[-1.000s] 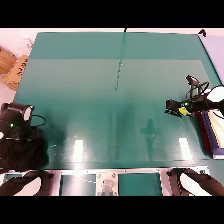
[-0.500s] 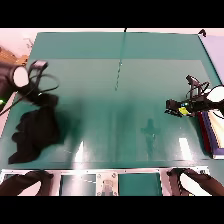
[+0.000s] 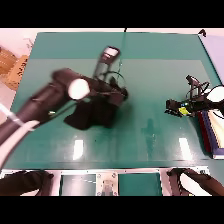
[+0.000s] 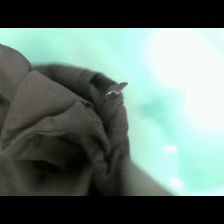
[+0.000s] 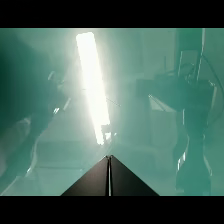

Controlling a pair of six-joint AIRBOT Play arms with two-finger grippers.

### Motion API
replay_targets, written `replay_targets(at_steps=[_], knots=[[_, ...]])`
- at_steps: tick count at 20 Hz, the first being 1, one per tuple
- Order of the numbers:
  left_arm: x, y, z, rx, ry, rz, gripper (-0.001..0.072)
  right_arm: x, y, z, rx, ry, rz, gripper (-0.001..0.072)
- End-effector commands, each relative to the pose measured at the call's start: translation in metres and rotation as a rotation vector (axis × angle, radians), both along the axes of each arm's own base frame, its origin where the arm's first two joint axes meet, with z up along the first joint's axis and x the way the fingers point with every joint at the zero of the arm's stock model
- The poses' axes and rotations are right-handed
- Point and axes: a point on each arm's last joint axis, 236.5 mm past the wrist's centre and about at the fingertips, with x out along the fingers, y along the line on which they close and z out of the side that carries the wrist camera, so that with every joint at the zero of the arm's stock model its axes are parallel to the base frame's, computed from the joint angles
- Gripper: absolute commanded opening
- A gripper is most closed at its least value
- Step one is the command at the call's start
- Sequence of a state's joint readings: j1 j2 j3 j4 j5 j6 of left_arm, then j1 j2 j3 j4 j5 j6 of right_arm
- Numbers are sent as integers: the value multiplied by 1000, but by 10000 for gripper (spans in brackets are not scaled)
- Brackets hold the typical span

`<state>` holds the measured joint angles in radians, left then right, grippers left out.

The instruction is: Fold the shirts.

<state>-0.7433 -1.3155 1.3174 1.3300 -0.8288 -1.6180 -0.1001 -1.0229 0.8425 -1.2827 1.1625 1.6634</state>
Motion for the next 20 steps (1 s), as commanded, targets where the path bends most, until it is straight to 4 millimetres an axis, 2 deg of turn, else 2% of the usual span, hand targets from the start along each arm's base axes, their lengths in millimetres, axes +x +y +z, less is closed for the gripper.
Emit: replay_targets(at_steps=[1, 2, 3, 5, 6, 8, 10, 13, 15, 16, 17, 20], knots=[[-19, -60, -34, -142, 155, -48, 683, 0, 1, 0, 1, -1, 1, 17], [-18, -55, -39, -129, 176, -43, 699, 0, 1, 0, 1, 0, 1, 18], [-13, -42, -38, -109, 194, -33, 699, 0, 0, 0, 1, 0, 1, 83], [4, 0, -30, -43, 235, -4, 699, -1, 1, 1, 1, 3, 3, 382], [14, 27, -25, -5, 252, 23, 700, -1, 1, 1, 1, 4, 3, 440], [33, 89, -19, 62, 300, 107, 700, 0, 5, 2, 21, 3, 0, 505], [42, 149, -27, 125, 376, 210, 700, 2, 23, 2, 110, 13, -13, 505], [42, 227, -64, 236, 481, 369, 701, 3, 61, -10, 217, 49, 67, 505], [27, 253, -98, 271, 569, 418, 701, -1, 88, -28, 233, 104, 126, 505], [16, 257, -116, 281, 610, 428, 701, -2, 103, -38, 227, 115, 163, 505], [3, 260, -135, 296, 647, 431, 701, -4, 117, -46, 219, 123, 197, 505], [-29, 246, -175, 236, 755, 444, 700, -7, 159, -60, 246, 135, 258, 505]])
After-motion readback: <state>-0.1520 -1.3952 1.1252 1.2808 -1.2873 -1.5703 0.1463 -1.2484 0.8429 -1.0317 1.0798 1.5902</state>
